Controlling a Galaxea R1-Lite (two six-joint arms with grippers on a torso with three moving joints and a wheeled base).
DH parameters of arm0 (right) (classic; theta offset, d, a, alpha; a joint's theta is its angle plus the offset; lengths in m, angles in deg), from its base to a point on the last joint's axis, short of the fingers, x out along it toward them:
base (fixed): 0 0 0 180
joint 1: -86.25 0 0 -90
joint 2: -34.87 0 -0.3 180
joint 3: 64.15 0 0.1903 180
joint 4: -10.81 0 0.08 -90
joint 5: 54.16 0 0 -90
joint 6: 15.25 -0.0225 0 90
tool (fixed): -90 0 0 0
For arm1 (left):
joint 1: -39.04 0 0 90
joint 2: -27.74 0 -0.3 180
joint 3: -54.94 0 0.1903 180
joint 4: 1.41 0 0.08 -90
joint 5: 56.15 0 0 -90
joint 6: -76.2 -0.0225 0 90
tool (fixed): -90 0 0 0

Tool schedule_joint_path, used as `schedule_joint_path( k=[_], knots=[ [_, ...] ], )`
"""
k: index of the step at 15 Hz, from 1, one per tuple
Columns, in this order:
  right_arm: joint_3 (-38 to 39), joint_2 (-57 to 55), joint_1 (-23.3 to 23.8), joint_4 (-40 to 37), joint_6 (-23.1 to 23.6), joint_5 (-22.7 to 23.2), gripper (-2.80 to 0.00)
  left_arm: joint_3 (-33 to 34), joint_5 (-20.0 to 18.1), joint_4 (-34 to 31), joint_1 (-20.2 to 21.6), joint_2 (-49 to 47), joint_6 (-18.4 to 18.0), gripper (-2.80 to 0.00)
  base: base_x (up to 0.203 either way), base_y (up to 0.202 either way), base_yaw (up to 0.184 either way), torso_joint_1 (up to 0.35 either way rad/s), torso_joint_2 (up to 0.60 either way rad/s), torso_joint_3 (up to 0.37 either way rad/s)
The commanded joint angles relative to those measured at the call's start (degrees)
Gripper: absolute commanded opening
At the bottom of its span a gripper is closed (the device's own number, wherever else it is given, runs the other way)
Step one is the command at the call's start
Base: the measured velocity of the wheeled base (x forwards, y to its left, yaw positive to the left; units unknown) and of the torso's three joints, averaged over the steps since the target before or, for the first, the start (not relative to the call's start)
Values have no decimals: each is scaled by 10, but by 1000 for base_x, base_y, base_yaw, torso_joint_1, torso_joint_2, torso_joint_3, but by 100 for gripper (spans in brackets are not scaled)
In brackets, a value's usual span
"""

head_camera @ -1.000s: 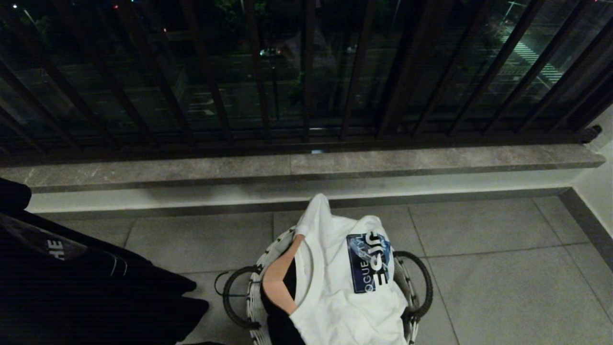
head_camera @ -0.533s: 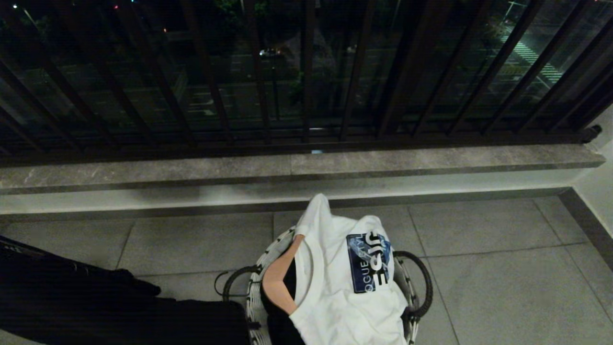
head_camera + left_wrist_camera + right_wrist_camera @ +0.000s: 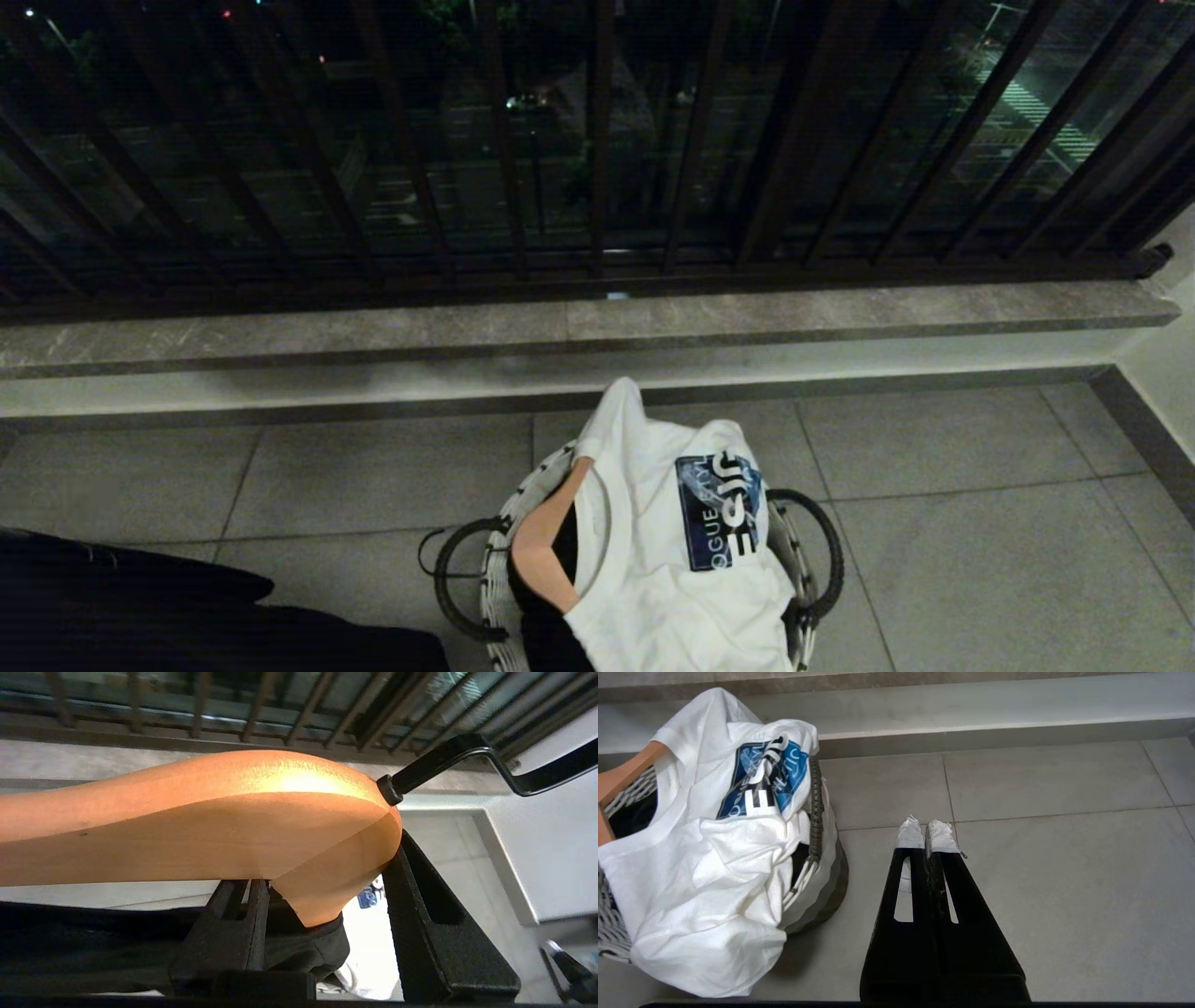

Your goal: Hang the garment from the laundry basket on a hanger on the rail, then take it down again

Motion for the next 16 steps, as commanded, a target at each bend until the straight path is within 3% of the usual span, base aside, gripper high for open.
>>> schedule_joint_path(
  k=[1, 16],
  knots=[
    [0, 0, 0, 0, 0, 0, -280, 1, 0, -2, 12, 5, 1, -280, 0, 0, 0, 0, 0, 0],
    [0, 0, 0, 0, 0, 0, -280, 9, 1, -2, 27, 3, -15, -280, 0, 0, 0, 0, 0, 0]
  ],
)
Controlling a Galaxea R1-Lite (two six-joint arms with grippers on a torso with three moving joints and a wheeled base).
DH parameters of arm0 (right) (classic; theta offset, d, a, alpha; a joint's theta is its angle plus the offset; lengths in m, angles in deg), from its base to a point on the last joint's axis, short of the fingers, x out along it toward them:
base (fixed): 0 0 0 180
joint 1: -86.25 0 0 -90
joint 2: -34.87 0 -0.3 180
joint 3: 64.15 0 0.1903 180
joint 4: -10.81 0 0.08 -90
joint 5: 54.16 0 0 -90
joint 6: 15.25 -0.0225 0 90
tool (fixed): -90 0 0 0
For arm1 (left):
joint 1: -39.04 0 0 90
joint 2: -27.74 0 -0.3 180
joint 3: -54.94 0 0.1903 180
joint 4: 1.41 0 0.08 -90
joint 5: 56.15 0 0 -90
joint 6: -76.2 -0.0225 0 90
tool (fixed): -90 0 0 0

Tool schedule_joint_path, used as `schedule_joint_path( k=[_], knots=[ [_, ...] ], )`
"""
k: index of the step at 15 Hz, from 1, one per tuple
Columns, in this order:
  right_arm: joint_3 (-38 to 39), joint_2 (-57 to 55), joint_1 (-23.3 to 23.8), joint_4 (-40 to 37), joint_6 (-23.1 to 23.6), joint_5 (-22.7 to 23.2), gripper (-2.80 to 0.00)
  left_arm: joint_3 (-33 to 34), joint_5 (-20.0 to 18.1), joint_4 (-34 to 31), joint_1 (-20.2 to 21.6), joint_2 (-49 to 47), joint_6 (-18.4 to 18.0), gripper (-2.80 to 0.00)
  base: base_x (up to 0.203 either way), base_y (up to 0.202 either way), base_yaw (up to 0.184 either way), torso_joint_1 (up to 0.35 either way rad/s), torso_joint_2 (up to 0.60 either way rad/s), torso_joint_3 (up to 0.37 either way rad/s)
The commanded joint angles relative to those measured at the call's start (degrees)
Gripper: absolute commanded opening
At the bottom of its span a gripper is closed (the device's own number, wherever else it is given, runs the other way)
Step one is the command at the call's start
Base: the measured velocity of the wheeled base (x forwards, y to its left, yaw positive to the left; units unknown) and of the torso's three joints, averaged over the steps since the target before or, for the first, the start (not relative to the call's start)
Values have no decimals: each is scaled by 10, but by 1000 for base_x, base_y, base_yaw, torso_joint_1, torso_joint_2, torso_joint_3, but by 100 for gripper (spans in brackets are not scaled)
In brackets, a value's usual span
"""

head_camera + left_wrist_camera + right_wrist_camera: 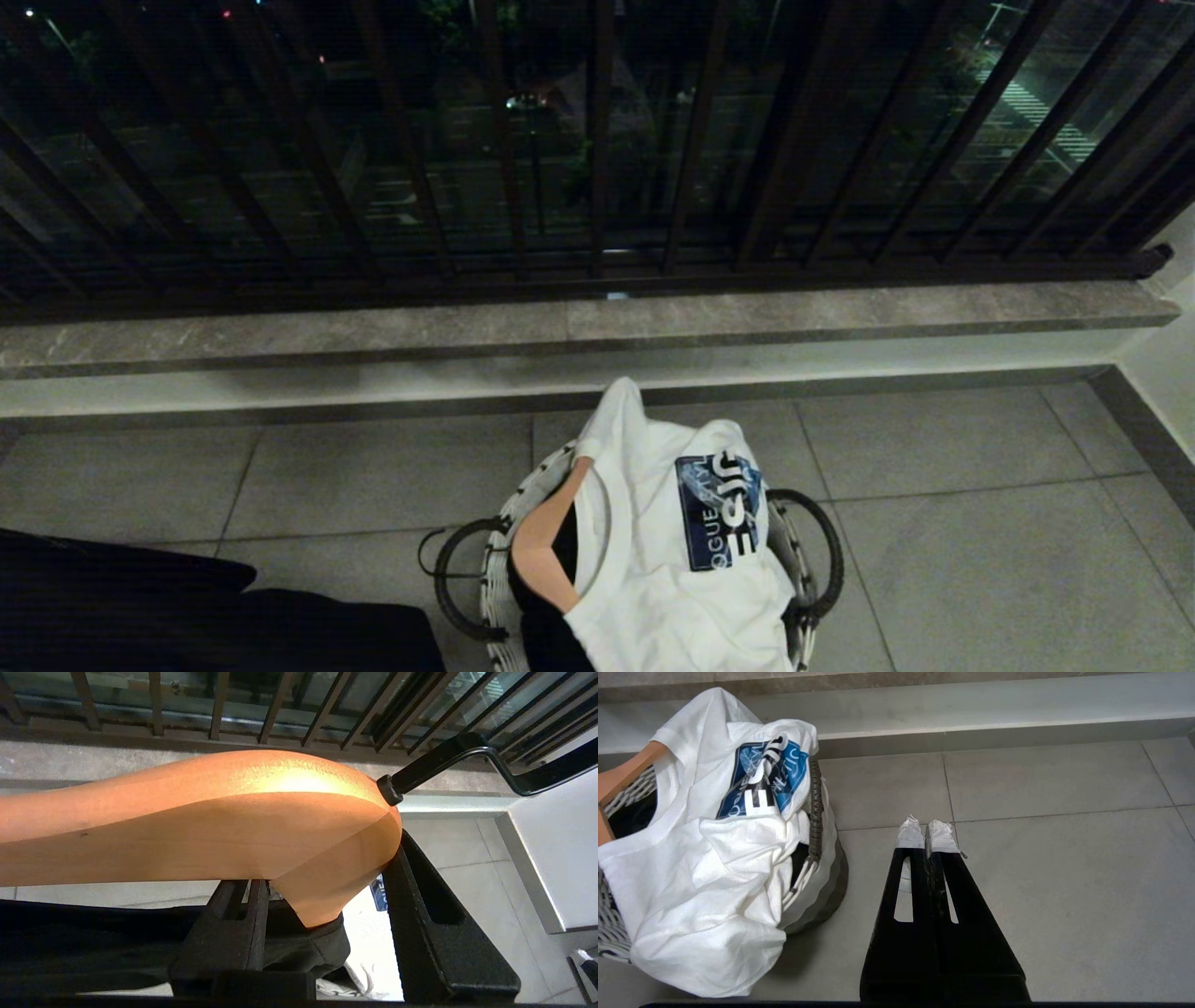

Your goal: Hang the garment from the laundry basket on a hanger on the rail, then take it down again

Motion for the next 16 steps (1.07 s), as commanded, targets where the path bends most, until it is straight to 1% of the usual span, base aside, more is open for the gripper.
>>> schedule_joint_path(
  k=[1, 4, 6, 7, 16],
  knots=[
    [0, 0, 0, 1, 0, 0, -280, 4, 0, -3, 0, 0, 1, -280, 0, 0, 0, 0, 0, 0],
    [0, 0, 0, 0, -1, 0, -280, 6, 0, -3, 0, 1, -4, -280, 0, 0, 0, 0, 0, 0],
    [0, 0, 0, 0, 0, 0, -280, 9, 0, -2, -1, -1, -20, -280, 0, 0, 0, 0, 0, 0],
    [0, 0, 0, 0, -1, 0, -280, 9, 0, -2, 0, -3, -22, -280, 0, 0, 0, 0, 0, 0],
    [0, 0, 0, 0, -1, 0, -280, -7, -1, -2, -1, -7, -21, -280, 0, 0, 0, 0, 0, 0]
  ],
)
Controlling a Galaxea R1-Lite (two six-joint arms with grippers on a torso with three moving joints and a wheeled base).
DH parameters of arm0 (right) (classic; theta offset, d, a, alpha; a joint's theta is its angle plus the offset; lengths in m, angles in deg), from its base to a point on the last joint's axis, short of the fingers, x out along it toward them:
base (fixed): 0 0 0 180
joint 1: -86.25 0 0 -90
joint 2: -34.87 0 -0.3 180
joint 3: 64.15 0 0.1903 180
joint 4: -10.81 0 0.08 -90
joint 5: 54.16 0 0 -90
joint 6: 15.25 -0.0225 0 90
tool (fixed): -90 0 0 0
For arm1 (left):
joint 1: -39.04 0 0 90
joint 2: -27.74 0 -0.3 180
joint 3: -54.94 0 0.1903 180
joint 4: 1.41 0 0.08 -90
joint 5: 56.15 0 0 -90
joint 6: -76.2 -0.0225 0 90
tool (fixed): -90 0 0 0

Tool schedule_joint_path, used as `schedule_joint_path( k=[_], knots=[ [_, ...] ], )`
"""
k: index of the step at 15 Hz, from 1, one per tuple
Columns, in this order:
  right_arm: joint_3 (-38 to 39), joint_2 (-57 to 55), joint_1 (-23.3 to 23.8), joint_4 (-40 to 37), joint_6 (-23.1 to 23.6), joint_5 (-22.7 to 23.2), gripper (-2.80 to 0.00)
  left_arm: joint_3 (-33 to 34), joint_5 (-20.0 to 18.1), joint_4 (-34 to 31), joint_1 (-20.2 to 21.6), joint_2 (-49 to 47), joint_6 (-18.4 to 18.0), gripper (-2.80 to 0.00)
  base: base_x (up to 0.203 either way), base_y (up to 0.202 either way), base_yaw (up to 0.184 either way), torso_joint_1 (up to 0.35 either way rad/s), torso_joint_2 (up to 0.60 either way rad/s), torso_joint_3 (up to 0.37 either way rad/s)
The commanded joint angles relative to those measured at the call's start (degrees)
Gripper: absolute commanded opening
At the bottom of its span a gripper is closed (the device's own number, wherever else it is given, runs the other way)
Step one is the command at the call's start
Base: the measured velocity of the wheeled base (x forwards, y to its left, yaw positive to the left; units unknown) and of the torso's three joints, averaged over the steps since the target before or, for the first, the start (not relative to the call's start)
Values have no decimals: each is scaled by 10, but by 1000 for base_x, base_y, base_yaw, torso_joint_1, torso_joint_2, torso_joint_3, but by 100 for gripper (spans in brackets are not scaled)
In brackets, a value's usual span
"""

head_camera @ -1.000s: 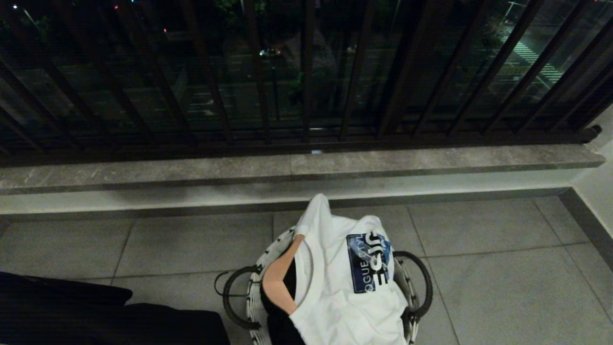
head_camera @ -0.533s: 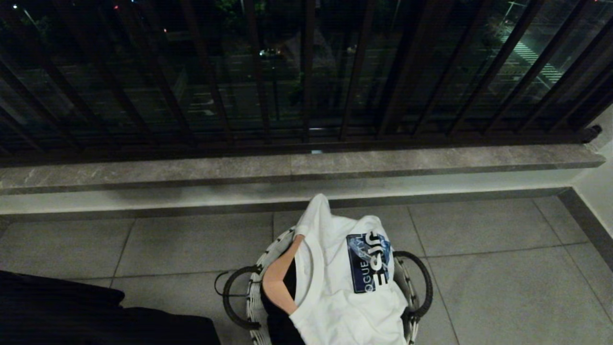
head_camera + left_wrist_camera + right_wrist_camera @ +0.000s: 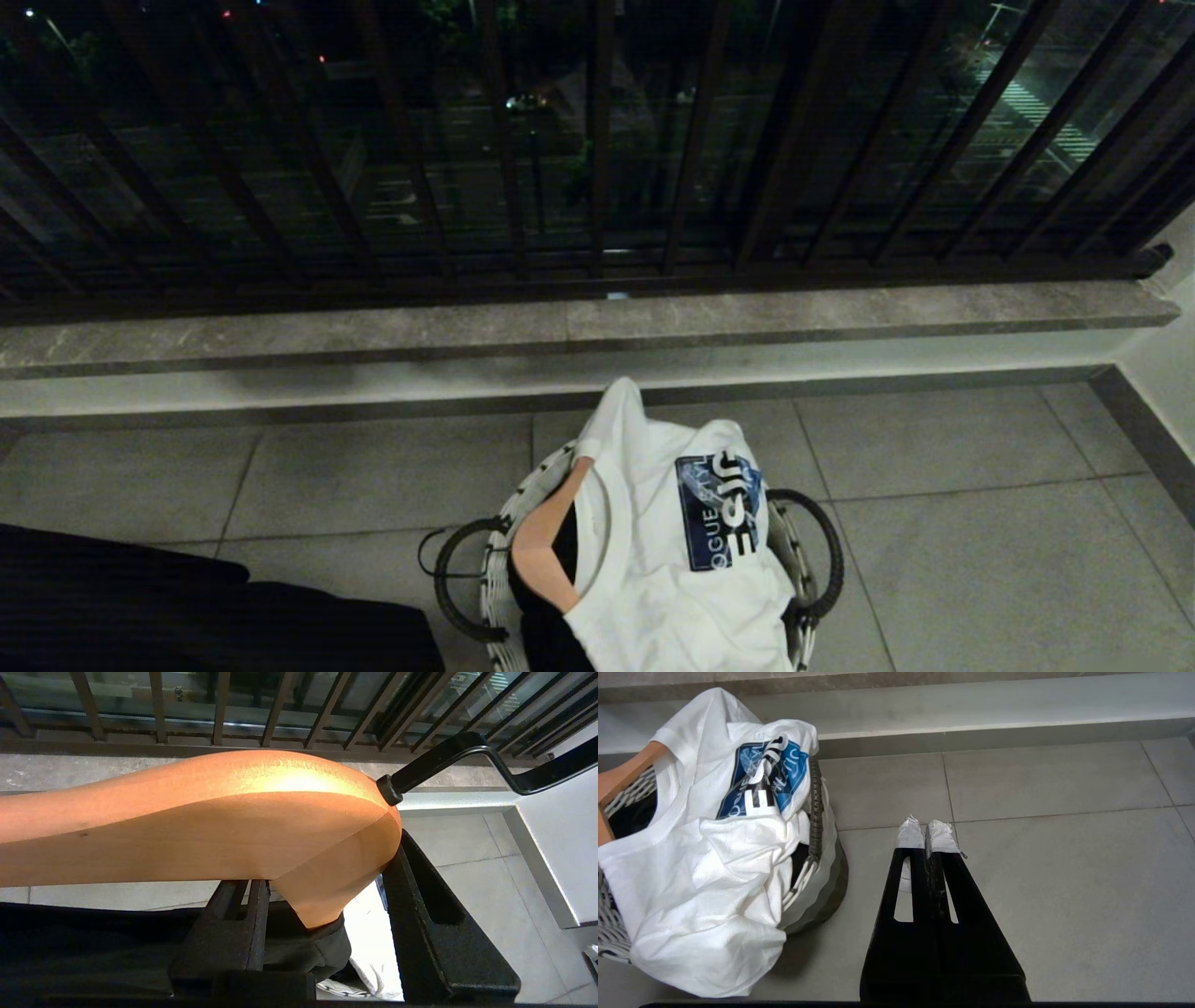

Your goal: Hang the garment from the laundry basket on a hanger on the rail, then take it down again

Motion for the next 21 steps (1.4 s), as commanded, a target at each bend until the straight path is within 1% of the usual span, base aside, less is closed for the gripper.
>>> schedule_joint_path(
  k=[1, 5, 21],
  knots=[
    [0, 0, 0, 0, -1, 0, -280, -3, 0, -3, 0, -3, 2, -280, 0, 0, 0, 0, 0, 0],
    [0, 0, 0, 0, 0, 0, -280, -3, 0, -3, 0, -3, 2, -280, 0, 0, 0, 3, 3, 85],
    [0, 0, 0, 0, 0, 0, -280, -1, -1, -3, 0, 2, 0, -280, 0, 0, 0, 2, 4, 198]
  ],
)
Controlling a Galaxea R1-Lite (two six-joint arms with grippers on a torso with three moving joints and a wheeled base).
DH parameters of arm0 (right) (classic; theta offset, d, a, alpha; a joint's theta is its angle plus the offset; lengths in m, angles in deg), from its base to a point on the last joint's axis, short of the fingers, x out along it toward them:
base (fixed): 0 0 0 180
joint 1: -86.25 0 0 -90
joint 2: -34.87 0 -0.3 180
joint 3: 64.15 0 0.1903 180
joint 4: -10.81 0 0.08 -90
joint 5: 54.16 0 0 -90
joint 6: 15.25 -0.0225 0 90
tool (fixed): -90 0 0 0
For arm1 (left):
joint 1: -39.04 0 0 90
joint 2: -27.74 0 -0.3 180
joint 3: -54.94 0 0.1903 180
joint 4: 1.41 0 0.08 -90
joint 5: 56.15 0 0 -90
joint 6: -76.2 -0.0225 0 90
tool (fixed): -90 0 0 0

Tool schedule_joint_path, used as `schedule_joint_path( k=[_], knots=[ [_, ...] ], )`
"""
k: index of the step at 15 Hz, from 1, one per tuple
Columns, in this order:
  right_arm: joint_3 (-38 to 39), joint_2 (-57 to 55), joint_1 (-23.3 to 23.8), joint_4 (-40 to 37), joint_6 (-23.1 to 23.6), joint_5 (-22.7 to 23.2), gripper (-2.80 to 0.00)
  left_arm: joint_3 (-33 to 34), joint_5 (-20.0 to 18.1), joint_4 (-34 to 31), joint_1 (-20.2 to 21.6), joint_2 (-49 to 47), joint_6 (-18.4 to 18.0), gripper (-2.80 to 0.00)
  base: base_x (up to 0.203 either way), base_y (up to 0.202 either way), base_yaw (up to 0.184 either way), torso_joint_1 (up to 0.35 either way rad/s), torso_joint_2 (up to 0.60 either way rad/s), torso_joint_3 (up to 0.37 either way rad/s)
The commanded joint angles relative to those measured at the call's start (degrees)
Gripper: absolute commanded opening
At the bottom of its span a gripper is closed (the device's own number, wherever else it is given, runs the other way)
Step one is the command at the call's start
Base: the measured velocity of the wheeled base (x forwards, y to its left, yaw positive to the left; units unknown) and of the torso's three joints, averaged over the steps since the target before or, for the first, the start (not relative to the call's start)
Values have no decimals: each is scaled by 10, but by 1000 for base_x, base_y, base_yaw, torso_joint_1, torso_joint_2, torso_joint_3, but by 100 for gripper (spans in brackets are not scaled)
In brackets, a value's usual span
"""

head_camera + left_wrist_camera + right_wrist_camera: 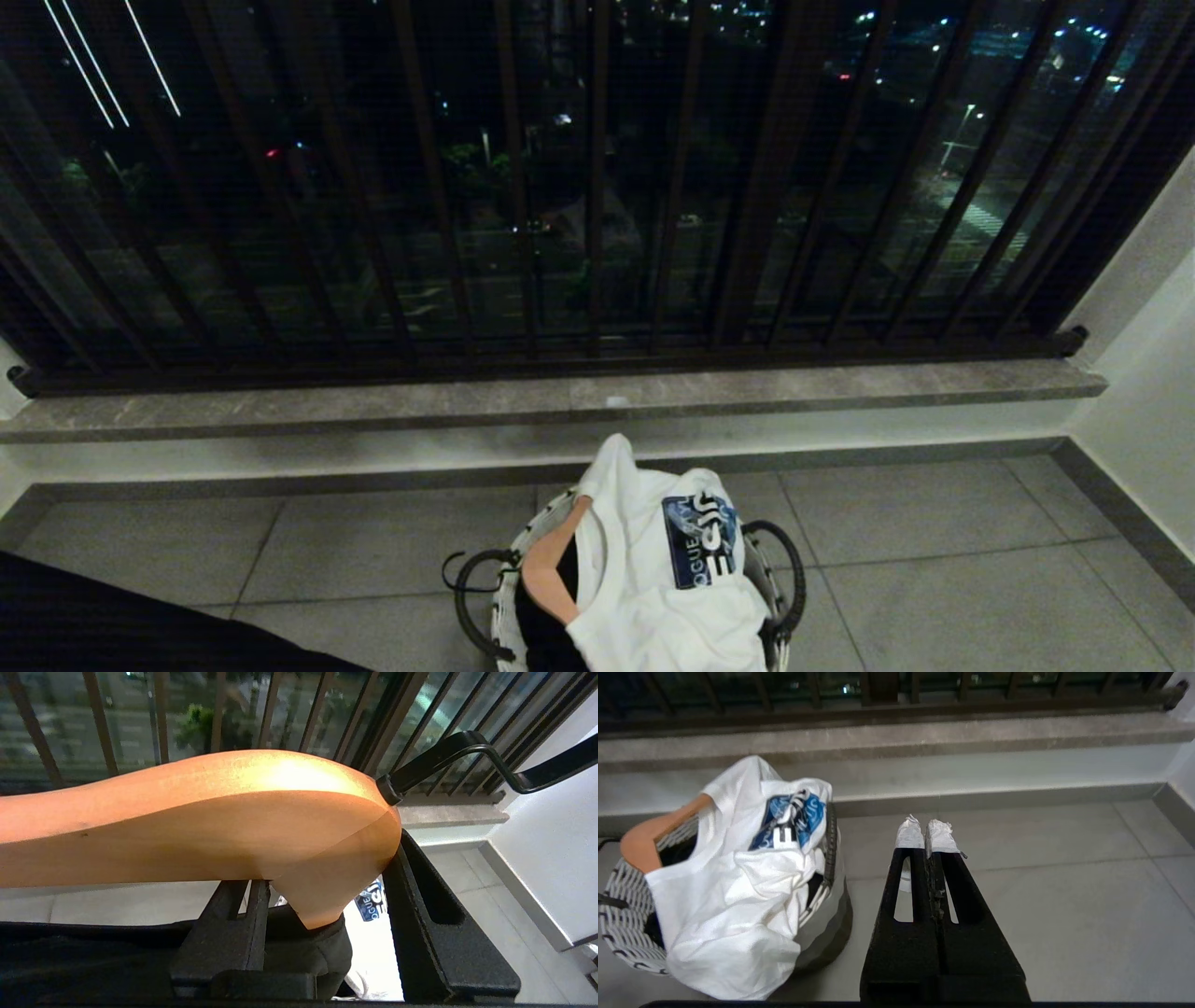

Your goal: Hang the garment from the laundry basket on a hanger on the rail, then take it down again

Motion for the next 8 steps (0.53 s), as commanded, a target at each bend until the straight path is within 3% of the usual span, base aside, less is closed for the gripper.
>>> schedule_joint_path(
  k=[1, 8],
  knots=[
    [0, 0, 0, 1, 0, 0, -280, 0, -1, -1, 0, -2, 1, -280, 0, 0, 0, -2, -12, 112],
    [0, 0, 0, 0, 0, 0, -280, 4, -1, -1, 0, 7, -1, -280, 0, 0, 0, 3, 1, 18]
  ],
)
